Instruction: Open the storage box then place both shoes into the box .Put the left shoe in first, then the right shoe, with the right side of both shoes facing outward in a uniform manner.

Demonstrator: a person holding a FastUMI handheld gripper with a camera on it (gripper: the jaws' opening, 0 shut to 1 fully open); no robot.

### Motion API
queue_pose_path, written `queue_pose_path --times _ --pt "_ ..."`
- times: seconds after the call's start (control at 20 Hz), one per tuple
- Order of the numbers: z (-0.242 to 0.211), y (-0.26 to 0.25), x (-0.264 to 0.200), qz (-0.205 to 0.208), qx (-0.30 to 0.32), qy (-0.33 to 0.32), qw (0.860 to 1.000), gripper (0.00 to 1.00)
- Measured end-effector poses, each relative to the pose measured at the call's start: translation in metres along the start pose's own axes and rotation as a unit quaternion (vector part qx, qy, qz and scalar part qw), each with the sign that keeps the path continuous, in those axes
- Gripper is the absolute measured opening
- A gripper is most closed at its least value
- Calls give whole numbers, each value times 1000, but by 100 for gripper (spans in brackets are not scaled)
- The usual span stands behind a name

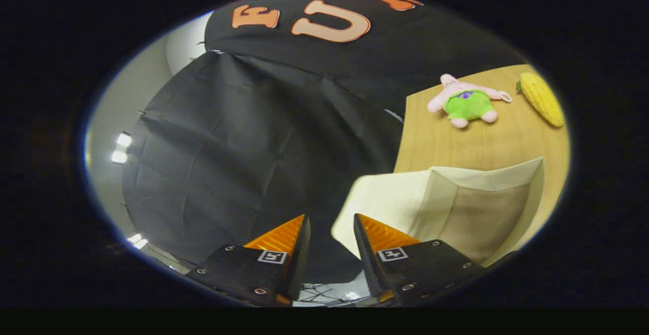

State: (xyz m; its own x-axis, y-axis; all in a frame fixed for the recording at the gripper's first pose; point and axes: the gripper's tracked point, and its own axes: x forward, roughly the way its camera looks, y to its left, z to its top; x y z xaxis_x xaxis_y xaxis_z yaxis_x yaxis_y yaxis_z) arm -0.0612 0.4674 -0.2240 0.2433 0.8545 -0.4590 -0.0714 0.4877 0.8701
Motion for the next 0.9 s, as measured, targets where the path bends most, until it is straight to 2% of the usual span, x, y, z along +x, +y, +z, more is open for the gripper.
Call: queue_pose_path --times 0.05,0.1,0.2,0.3,0.45,0.6,0.9 --pt "2 -19 -9 -25 -11 -5 1000 56" --pt "7 -39 -19 -51 -20 -9 998 67" --pt "13 -83 -48 -103 -37 -21 994 80" --pt "11 -129 -80 -155 -51 -33 986 85" --pt "-2 -200 -123 -229 -63 -32 971 86" --pt "-29 -262 -162 -289 -43 -12 956 86" --pt "-80 -360 -205 -375 -21 37 926 79"
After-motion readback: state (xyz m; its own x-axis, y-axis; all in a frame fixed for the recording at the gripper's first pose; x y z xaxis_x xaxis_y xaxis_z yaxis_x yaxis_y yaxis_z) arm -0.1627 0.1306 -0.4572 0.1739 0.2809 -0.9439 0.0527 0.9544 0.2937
